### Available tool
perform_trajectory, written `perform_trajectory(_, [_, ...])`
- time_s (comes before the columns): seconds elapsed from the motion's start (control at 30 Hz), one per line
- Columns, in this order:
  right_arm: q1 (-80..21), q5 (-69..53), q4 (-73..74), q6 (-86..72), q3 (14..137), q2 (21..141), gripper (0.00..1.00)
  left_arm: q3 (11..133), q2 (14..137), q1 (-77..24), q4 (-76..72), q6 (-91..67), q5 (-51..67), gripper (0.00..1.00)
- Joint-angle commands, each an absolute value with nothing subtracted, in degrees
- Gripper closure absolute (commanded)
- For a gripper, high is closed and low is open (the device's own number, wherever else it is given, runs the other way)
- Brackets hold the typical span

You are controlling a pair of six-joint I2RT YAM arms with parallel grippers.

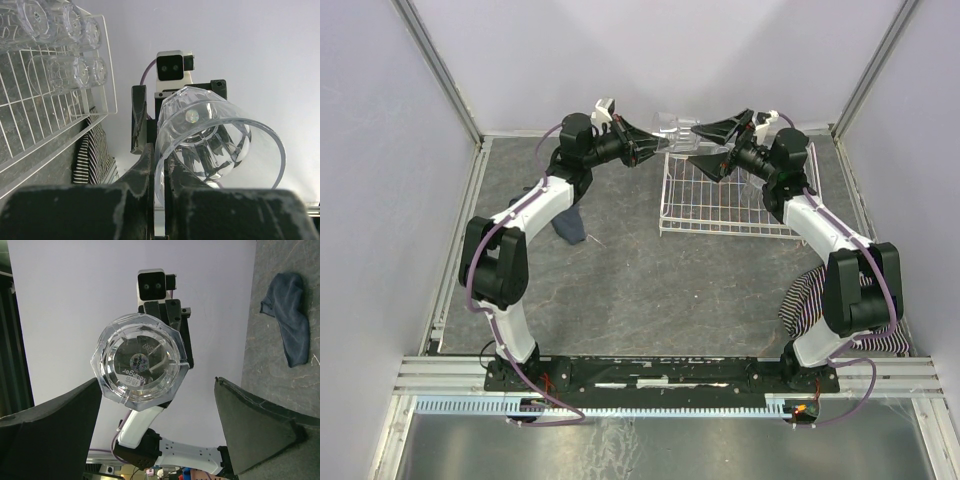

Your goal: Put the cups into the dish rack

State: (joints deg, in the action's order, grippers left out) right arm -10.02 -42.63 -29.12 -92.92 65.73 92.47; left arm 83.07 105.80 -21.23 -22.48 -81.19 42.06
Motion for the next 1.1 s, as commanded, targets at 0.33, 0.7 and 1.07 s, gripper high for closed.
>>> perform_trajectory(0.33, [-10.32,-41.04,-42.55,-101.66,65.93,94.19,0.0,81.02,101.43,-21.36,-28.92,-83.78,42.32,0.97])
perform_trajectory(0.7, [-11.92,-40.72,-42.26,-101.86,67.0,95.32,0.01,80.98,101.91,-21.59,-29.71,-84.29,42.36,0.97])
perform_trajectory(1.07, [-12.42,-38.78,-44.31,-103.44,68.29,96.56,0.1,79.48,101.09,-21.59,-29.88,-84.2,42.39,0.97])
